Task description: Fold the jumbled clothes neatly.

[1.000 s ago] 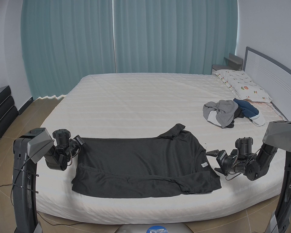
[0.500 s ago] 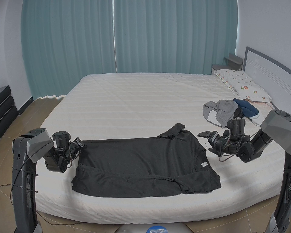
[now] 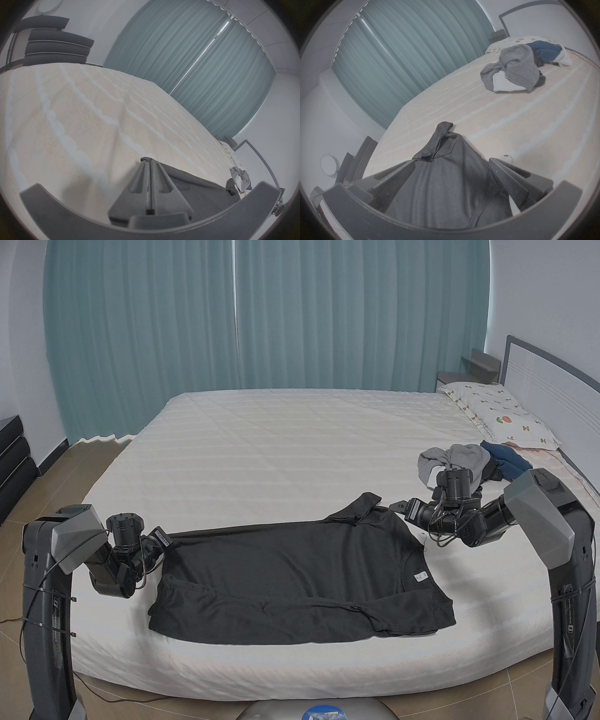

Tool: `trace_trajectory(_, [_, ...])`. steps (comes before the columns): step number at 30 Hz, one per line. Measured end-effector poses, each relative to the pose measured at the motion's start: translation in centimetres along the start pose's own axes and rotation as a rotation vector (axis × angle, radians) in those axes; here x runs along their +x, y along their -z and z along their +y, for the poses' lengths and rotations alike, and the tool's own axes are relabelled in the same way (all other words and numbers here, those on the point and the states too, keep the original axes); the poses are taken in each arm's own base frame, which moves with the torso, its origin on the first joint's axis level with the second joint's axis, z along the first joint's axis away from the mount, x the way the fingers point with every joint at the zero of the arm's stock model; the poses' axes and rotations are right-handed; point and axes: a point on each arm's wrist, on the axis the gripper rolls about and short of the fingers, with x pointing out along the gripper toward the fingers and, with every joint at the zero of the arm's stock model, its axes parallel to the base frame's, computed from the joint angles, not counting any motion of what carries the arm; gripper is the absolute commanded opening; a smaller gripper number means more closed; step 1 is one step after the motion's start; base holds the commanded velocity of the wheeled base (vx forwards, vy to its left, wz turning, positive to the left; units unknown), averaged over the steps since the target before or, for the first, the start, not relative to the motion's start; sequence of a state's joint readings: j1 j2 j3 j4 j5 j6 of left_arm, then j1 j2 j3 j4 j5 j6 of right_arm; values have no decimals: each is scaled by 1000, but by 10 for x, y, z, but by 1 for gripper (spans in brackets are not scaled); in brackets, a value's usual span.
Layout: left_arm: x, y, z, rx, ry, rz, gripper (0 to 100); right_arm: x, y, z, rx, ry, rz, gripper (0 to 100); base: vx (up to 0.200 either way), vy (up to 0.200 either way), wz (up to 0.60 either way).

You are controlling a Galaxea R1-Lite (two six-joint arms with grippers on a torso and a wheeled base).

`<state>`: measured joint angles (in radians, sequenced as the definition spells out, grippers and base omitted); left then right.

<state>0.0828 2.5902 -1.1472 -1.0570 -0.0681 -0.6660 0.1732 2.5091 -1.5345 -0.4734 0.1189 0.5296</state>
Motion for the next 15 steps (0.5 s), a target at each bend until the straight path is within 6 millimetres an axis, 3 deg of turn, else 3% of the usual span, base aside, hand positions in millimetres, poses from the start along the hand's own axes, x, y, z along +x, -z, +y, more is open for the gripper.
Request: trace_trajectory(15, [-2,0,2,-6,-1,10,0,53,-4,-7,33,-20,-64,100,0,0,0])
